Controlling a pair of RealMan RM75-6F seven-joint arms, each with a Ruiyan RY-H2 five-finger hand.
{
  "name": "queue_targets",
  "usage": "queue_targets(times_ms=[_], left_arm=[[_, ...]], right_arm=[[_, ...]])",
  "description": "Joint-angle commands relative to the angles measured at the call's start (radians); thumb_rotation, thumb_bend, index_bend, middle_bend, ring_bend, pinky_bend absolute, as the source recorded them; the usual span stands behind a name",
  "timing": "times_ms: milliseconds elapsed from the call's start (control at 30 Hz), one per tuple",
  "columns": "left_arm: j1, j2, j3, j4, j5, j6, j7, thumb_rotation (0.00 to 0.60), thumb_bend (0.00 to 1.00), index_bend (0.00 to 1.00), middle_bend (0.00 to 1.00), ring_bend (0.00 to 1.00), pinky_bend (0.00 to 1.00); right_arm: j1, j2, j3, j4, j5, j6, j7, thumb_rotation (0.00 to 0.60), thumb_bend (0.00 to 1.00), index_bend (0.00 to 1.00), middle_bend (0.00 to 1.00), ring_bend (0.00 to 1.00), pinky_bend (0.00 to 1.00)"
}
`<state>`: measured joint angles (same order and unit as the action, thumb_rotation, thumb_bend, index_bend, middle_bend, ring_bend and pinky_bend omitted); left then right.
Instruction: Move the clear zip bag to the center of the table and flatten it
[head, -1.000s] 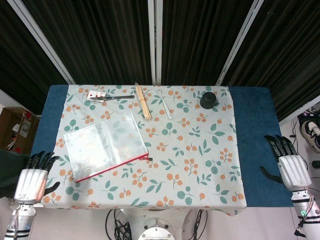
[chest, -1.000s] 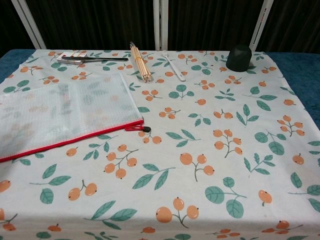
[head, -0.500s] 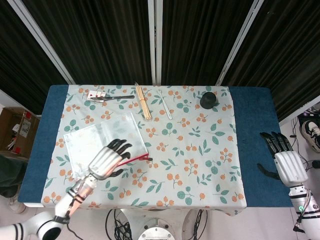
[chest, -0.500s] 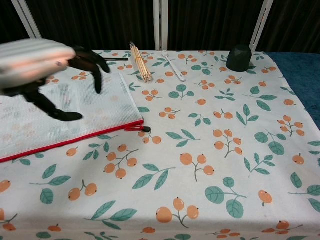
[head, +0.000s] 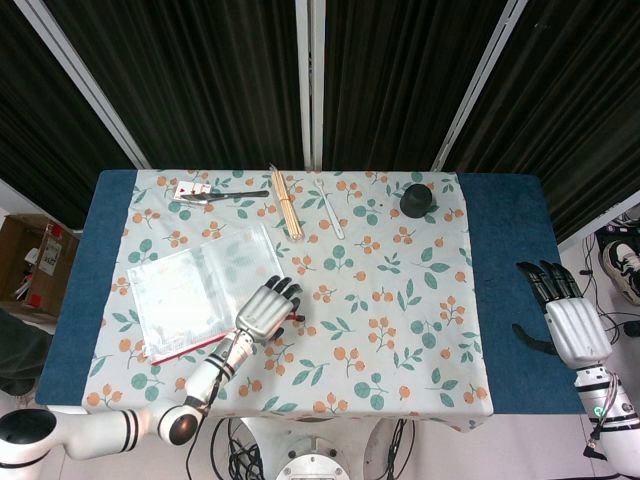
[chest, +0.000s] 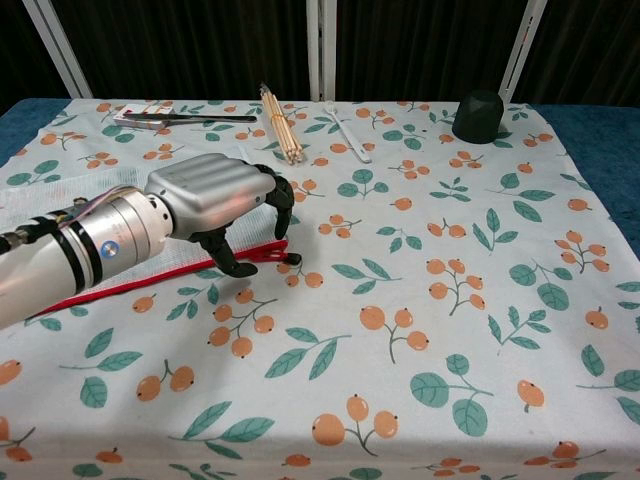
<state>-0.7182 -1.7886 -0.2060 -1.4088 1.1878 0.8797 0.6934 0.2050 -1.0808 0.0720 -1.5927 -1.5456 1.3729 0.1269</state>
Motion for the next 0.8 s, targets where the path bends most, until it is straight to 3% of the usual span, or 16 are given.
queue_targets(times_ms=[33, 633, 800], left_arm=[[-0.007, -0.028, 0.01, 0.025, -0.038, 0.032, 0.027, 0.6, 0.22, 0.44, 0.17, 0.12, 0.17], [-0.053, -0.08, 0.028, 0.088, -0.106, 0.047, 0.024, 0.6, 0.29, 0.49, 0.18, 0.12, 0.17], [-0.063, -0.097, 0.036, 0.119, -0.101, 0.05, 0.005, 0.6, 0.35, 0.52, 0.18, 0.12, 0.17]], right_arm=[[0.0, 0.001, -0.001, 0.0, 0.002, 0.0, -0.001, 0.6, 0.18, 0.0, 0.1, 0.0, 0.0], [-0.008, 0.006, -0.004, -0.003, 0.013, 0.01, -0.003, 0.6, 0.18, 0.0, 0.1, 0.0, 0.0], [-0.007, 0.005, -0.004, -0.001, 0.015, 0.007, 0.0, 0.6, 0.18, 0.0, 0.1, 0.0, 0.0]])
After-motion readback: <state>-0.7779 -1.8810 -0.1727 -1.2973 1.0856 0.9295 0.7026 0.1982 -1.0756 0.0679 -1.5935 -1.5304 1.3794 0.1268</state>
